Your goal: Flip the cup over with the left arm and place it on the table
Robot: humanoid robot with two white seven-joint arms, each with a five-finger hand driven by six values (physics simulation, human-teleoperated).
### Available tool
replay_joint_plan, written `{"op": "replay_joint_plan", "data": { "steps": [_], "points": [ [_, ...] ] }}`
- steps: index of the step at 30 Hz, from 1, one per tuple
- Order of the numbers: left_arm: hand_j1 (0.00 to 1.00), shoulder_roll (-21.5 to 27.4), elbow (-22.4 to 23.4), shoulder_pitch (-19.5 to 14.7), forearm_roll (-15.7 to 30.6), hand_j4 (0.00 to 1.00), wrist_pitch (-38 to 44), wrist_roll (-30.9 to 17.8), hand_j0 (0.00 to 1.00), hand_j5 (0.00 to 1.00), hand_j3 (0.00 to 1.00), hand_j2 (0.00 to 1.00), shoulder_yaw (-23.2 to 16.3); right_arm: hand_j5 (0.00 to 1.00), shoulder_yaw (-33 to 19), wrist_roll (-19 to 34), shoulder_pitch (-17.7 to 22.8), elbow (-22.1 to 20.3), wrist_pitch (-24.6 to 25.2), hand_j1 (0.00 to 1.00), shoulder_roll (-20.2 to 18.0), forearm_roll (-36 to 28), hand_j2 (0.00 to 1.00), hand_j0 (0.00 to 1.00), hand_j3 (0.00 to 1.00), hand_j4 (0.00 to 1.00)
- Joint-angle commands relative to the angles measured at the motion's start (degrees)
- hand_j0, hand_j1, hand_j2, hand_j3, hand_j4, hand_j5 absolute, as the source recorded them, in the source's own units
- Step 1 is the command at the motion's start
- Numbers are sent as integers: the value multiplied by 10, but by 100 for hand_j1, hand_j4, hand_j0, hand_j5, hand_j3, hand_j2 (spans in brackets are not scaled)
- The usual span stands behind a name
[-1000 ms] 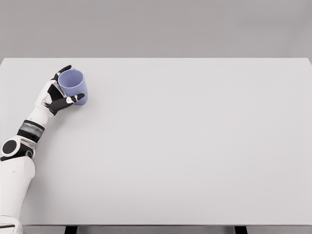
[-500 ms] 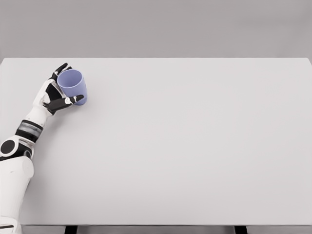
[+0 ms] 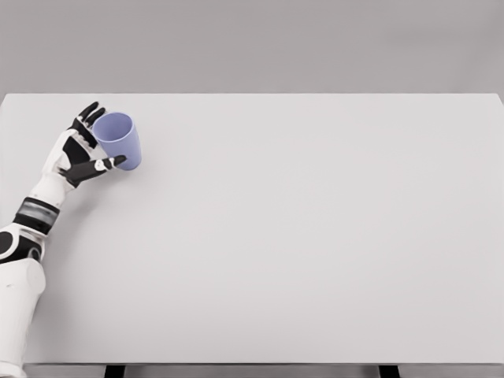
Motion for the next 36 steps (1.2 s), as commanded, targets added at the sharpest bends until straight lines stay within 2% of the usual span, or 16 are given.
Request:
{"op": "replay_joint_plan", "data": {
  "steps": [1,6,9,14,17,24,28,36],
  "points": [
    [99,5,-3,0,4,99,-1,0,99,99,99,99,7,100,0,0,0,0,0,100,0,0,100,100,100,100],
    [99,19,-4,4,8,99,-1,0,99,99,99,99,13,100,0,0,0,0,0,100,0,0,100,100,100,100],
    [99,47,-47,27,21,99,4,0,99,99,99,99,12,100,0,0,0,0,0,100,0,0,100,100,100,100],
    [99,68,-63,33,36,99,3,0,99,99,99,99,16,100,0,0,0,0,0,100,0,0,100,100,100,100],
    [99,102,-122,78,52,99,3,0,99,99,99,99,16,100,0,0,0,0,0,100,0,0,100,100,100,100],
    [100,149,-216,136,77,100,4,0,100,100,100,100,17,100,0,0,0,0,0,100,0,0,100,100,100,100],
    [100,165,-242,142,76,100,4,0,100,100,100,100,14,100,0,0,0,0,0,100,0,0,100,100,100,100],
    [100,173,-346,146,75,100,26,0,100,100,100,100,2,100,0,0,0,0,0,100,0,0,100,100,100,100]
  ]
}}
